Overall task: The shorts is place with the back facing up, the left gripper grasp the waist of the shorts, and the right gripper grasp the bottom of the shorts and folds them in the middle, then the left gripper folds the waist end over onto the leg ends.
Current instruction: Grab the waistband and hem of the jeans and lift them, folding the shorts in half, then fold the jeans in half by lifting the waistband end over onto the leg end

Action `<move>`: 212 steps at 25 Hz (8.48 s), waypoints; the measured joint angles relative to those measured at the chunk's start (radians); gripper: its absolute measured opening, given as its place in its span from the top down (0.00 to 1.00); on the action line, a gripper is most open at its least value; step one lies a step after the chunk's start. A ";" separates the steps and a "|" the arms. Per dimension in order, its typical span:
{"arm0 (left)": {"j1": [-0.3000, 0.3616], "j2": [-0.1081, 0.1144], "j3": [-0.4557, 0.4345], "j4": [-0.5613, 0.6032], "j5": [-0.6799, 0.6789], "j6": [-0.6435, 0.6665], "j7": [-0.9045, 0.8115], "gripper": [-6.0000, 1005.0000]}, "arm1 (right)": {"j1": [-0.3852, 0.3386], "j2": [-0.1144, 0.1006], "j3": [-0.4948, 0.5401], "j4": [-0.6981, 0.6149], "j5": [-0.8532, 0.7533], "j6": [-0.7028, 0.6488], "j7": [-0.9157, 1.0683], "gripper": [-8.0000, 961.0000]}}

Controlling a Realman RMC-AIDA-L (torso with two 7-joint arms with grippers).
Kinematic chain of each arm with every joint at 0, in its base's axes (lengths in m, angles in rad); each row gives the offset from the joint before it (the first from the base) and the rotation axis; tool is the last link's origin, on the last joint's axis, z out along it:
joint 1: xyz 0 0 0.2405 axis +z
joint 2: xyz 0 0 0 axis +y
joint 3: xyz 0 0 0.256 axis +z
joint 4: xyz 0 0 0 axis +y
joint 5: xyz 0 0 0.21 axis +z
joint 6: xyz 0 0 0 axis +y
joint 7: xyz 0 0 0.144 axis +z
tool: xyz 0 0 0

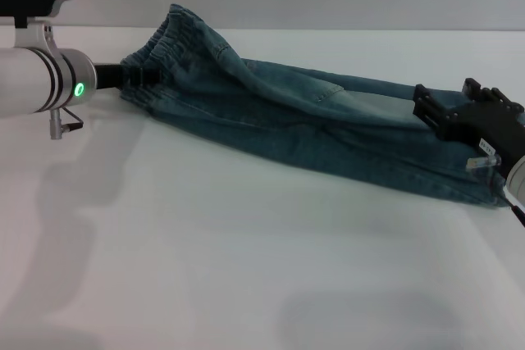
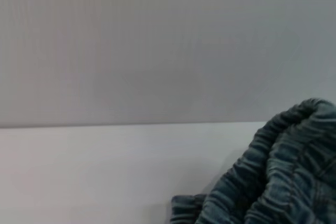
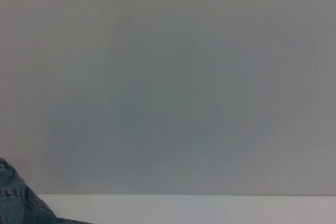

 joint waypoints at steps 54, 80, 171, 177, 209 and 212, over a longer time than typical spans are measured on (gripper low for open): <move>0.031 -0.008 -0.004 -0.026 -0.010 0.000 0.033 0.82 | -0.007 -0.007 -0.012 0.028 0.000 -0.009 0.003 0.23; 0.067 -0.004 0.072 -0.033 -0.001 0.101 0.041 0.51 | -0.019 -0.009 -0.026 0.048 0.002 -0.036 0.004 0.23; -0.133 0.006 0.024 0.274 0.010 0.125 0.106 0.28 | 0.034 -0.023 -0.065 0.077 0.007 -0.108 0.005 0.24; -0.138 0.004 0.024 0.274 0.007 0.102 0.107 0.29 | 0.033 -0.023 -0.067 0.085 0.004 -0.117 0.005 0.24; -0.021 -0.008 0.071 0.091 0.005 0.082 0.106 0.66 | 0.017 -0.025 -0.067 0.109 0.002 -0.127 0.005 0.25; 0.022 -0.012 0.081 0.022 0.004 0.083 0.099 0.70 | 0.015 -0.026 -0.068 0.107 0.002 -0.127 0.005 0.25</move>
